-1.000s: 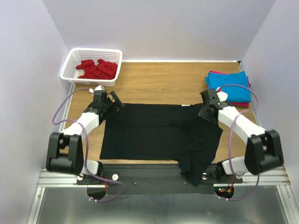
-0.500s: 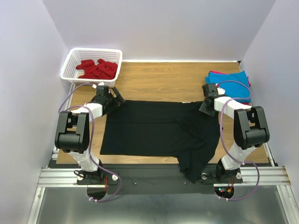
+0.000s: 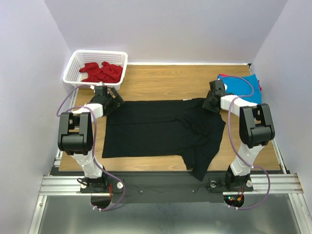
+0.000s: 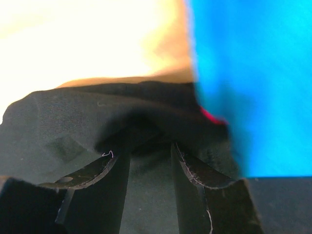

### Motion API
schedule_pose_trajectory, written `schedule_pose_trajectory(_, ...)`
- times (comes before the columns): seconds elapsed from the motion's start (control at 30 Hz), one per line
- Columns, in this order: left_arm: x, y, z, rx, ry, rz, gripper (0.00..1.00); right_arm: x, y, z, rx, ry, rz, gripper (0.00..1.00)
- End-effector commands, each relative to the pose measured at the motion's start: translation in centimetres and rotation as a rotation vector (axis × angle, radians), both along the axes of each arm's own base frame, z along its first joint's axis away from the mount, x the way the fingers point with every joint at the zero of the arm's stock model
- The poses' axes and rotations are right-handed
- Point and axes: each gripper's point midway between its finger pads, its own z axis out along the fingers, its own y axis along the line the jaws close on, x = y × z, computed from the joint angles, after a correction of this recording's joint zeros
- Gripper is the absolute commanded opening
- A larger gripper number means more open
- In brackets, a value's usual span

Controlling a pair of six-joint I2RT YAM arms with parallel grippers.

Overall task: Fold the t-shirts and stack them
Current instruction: Fold the tshirt

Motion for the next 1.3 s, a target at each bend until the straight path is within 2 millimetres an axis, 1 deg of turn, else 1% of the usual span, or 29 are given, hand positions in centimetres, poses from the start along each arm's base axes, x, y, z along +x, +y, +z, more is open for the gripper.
schedule_pose_trajectory(0.0,-0.4,3.6,-2.0,0.098,0.101,0.057,0.97,2.1,2.3,-0.9,0.048,-0.013,0.074,0.44)
schedule_pose_trajectory(0.03,0.2,3.8,-2.1,0.095,0.101,0.057,0.97,2.4,2.4,-1.2,0.044,-0.008,0.075,0.44)
schedule_pose_trajectory(0.13,0.9,4.6,-2.3,0.095,0.102,0.083,0.97,3.8,2.7,-0.7,0.039,-0.032,0.082,0.45)
schedule_pose_trajectory(0.17,1.2,4.8,-2.2,0.096,0.097,0.087,0.97,4.0,2.6,-1.2,0.030,-0.024,0.078,0.45)
schedule_pose_trajectory(0.23,1.6,5.5,-2.0,0.105,0.090,0.107,0.97,5.0,2.7,-0.9,0.024,-0.039,0.081,0.45)
schedule_pose_trajectory(0.33,2.6,5.7,-1.5,0.104,0.073,0.111,0.97,5.7,3.1,-1.2,0.031,-0.039,0.097,0.45)
schedule_pose_trajectory(0.43,3.6,5.5,-1.2,0.097,0.063,0.094,0.97,6.7,3.8,-0.7,0.047,-0.057,0.129,0.45)
schedule_pose_trajectory(0.5,4.3,5.4,-0.7,0.102,0.052,0.078,0.98,7.5,3.9,0.1,0.045,-0.078,0.137,0.48)
schedule_pose_trajectory(0.57,5.1,5.5,1.0,0.106,0.021,0.073,0.98,8.1,4.0,1.6,0.041,-0.111,0.153,0.52)
schedule_pose_trajectory(0.63,5.1,5.5,2.5,0.109,-0.002,0.068,0.98,8.4,4.2,3.0,0.037,-0.138,0.177,0.57)
schedule_pose_trajectory(0.67,5.3,5.5,4.6,0.113,-0.049,0.067,0.98,8.5,4.6,4.7,0.047,-0.172,0.192,0.59)
schedule_pose_trajectory(0.7,5.3,5.5,5.7,0.112,-0.072,0.073,0.98,8.5,5.0,5.9,0.044,-0.194,0.214,0.62)
schedule_pose_trajectory(0.73,4.7,5.4,6.4,0.107,-0.069,0.081,0.98,8.5,5.3,7.9,0.047,-0.231,0.228,0.63)
schedule_pose_trajectory(0.77,3.9,5.4,8.3,0.097,-0.104,0.094,0.98,8.4,5.5,9.1,0.047,-0.253,0.233,0.63)
schedule_pose_trajectory(0.8,3.4,5.3,9.1,0.088,-0.119,0.102,0.98,7.9,6.1,9.8,0.049,-0.262,0.245,0.64)
schedule_pose_trajectory(0.83,2.3,5.1,10.5,0.072,-0.145,0.115,0.98,7.4,6.3,10.4,0.048,-0.264,0.243,0.68)
schedule_pose_trajectory(0.87,1.6,5.1,11.0,0.069,-0.150,0.118,0.98,6.9,6.5,11.3,0.049,-0.275,0.248,0.71)
schedule_pose_trajectory(0.9,0.4,5.0,10.8,0.067,-0.123,0.120,0.98,5.9,7.1,13.0,0.060,-0.303,0.254,0.72)
schedule_pose_trajectory(0.93,-1.8,5.2,10.4,0.073,-0.079,0.142,0.98,4.3,7.0,12.4,0.055,-0.278,0.251,0.76)
schedule_pose_trajectory(0.97,-3.1,5.2,9.9,0.070,-0.048,0.150,0.98,3.1,7.0,12.4,0.053,-0.274,0.248,0.78)
schedule_pose_trajectory(1.0,-4.5,5.8,9.5,0.090,-0.022,0.185,0.99,1.8,6.9,14.5,0.058,-0.320,0.241,0.81)
schedule_pose_trajectory(1.03,-5.9,6.2,8.9,0.104,0.001,0.212,0.98,-0.5,7.0,12.5,0.061,-0.270,0.240,0.94)
schedule_pose_trajectory(1.07,-8.5,6.1,7.9,0.094,0.028,0.237,0.98,-1.7,6.9,12.2,0.066,-0.261,0.232,1.00)
schedule_pose_trajectory(1.1,-9.8,6.5,7.6,0.103,0.035,0.263,0.98,-3.1,6.8,14.0,0.098,-0.302,0.217,1.00)
schedule_pose_trajectory(1.13,-12.2,6.5,7.1,0.100,0.041,0.281,0.98,-5.2,6.6,11.9,0.109,-0.252,0.217,1.00)
schedule_pose_trajectory(1.17,-12.2,6.7,8.4,0.097,-0.004,0.303,0.98,-6.2,6.3,12.0,0.120,-0.257,0.207,1.00)
schedule_pose_trajectory(1.2,-14.3,6.9,6.9,0.109,0.044,0.326,0.98,-7.3,6.2,11.6,0.133,-0.246,0.199,1.00)
schedule_pose_trajectory(1.23,-15.2,7.6,6.8,0.111,0.040,0.388,0.98,-8.4,6.0,12.4,0.159,-0.269,0.176,1.00)
schedule_pose_trajectory(1.27,-16.4,7.8,6.8,0.101,0.020,0.425,0.98,-9.1,5.8,12.2,0.168,-0.265,0.167,1.00)
